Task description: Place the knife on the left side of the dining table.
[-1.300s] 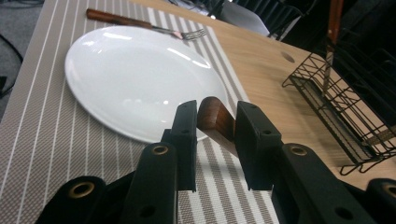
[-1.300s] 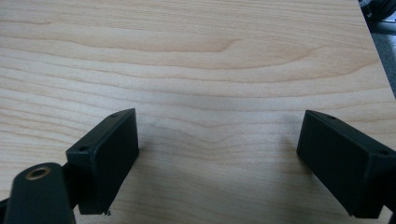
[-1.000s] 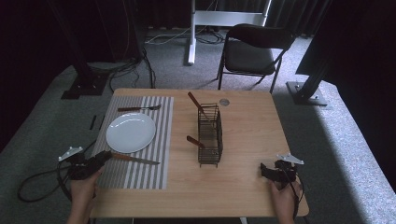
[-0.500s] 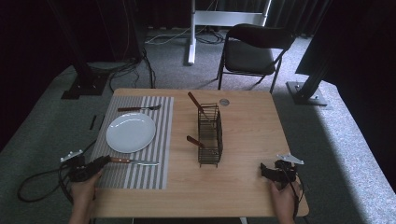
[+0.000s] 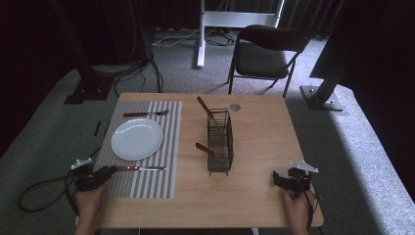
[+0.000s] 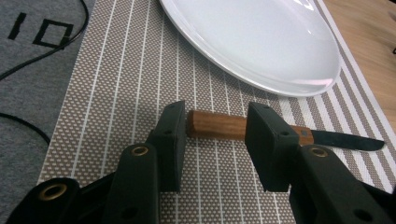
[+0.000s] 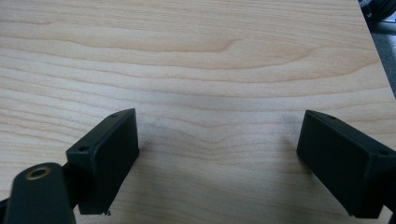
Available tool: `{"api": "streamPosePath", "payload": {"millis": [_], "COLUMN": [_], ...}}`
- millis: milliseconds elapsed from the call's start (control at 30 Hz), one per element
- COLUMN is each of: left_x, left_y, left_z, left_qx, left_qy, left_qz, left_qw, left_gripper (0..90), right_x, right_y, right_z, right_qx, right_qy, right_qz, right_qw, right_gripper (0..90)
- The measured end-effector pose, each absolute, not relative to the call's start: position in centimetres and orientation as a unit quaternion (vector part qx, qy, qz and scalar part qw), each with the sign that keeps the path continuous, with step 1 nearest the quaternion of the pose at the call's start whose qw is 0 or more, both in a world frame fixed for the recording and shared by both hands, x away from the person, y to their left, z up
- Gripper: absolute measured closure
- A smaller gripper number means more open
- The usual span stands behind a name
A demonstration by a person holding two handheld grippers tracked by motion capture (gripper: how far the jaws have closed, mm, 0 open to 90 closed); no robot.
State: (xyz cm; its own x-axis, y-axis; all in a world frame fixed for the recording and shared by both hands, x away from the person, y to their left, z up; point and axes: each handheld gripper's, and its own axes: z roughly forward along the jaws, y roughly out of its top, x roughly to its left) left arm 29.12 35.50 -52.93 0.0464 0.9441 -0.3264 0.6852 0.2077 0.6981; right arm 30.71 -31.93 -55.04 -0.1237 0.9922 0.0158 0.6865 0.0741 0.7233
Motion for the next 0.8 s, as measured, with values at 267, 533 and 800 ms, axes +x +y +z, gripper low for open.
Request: {"api": "streamPosePath", "payload": {"millis": [267, 533, 800], "left_x": [27.5, 25.9, 25.1], "left_y": [34.8, 32.6, 31.5], "left_z": [-53.2, -53.2, -53.2], "left_qx": [0.625, 0.664, 0.680], "left_qy": [0.651, 0.613, 0.609], "left_qz": [0.182, 0.214, 0.234], "left_qw": [0.390, 0.369, 0.335], "left_gripper": [57.8, 39.6, 16.2], "right_x": [30.7, 30.7, 30.7], "right_y": [-31.9, -31.9, -31.9], "right_z": [-55.0, -55.0, -55.0], "right_qx": [0.611, 0.611, 0.611], "right_qy": [0.687, 0.687, 0.687], "right_qz": [0.300, 0.300, 0.300], "right_qw": [0.255, 0.255, 0.255], "right_gripper": [12.0, 12.0, 12.0]}}
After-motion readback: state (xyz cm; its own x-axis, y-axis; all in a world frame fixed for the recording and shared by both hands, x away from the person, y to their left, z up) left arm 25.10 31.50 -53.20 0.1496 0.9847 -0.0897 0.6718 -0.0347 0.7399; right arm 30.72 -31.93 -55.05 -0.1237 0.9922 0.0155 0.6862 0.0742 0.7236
